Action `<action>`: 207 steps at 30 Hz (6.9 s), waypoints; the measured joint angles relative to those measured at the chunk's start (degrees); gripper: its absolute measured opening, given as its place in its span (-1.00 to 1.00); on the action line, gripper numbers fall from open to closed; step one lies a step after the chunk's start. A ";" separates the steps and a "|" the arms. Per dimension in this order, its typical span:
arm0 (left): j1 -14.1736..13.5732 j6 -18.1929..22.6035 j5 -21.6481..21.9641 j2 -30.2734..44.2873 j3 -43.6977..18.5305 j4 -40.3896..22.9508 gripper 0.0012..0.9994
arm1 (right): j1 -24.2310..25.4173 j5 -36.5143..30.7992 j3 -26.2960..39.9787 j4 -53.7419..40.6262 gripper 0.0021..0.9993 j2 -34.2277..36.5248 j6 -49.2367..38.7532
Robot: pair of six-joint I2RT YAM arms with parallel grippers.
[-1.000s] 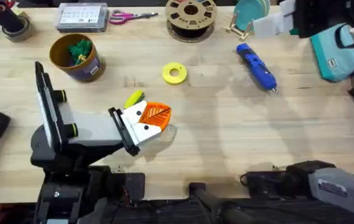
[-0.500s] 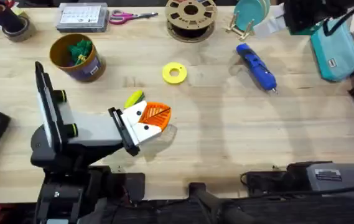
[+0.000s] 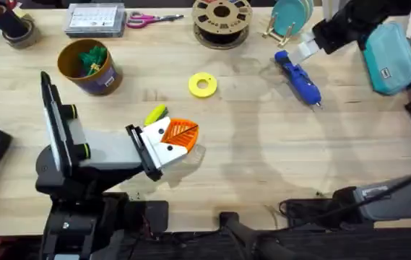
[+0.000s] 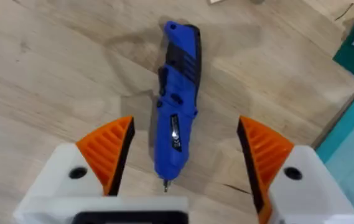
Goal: Pick up the gripper from the table and insert it into the empty holder that is missing its gripper. Then pick up a screw, insert it into the mounting hole, and use the screwdriver to tighten it. Finally, clean up the table by picking up the vegetable and placing it into the bucket.
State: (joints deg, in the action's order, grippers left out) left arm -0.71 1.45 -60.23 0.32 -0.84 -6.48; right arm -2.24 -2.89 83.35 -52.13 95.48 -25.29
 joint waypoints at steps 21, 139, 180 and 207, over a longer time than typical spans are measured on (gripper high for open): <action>0.00 0.00 0.00 0.00 0.00 0.00 -0.99 | -2.31 -3.75 4.88 -0.21 0.99 13.77 -5.37; 0.00 0.00 0.00 0.00 0.00 0.00 -0.99 | -20.02 49.74 -11.07 86.80 -0.96 -16.26 36.91; 0.00 0.00 0.00 0.00 0.00 0.00 -0.99 | -34.05 63.58 -26.68 117.23 -0.96 -13.69 52.68; 0.00 0.00 0.00 0.00 0.00 0.00 -0.99 | -37.42 65.54 -33.29 124.77 -0.96 -12.89 50.41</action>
State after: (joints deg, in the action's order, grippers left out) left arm -0.71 1.45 -60.23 0.32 -0.84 -6.48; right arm -39.66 62.65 50.06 72.64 82.59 25.12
